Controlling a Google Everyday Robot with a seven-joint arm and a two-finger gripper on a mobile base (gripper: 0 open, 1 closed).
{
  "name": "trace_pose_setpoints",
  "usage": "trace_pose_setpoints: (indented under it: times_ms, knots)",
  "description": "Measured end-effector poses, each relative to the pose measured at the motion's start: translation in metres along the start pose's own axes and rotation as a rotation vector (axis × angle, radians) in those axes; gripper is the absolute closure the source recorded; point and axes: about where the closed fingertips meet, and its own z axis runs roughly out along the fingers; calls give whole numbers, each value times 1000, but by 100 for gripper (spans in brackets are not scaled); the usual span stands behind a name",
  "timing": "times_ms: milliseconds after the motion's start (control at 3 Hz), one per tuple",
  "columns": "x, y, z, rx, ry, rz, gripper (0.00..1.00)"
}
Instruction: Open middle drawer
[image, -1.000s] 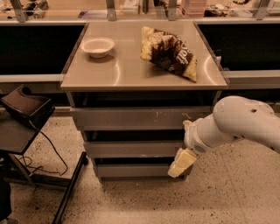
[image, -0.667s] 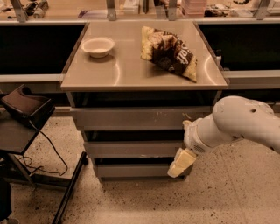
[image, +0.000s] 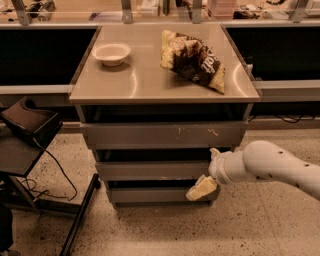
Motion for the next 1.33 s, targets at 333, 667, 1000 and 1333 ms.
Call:
trace_pose_setpoints:
  times_ms: [333,667,1000,1333]
  knots:
    - [29,-28,49,46,-55,91,0]
    - [29,-28,49,47,-55,91,0]
    - [25,-31,65,91,-56,78,0]
    - [40,-26,92,151,12,58,0]
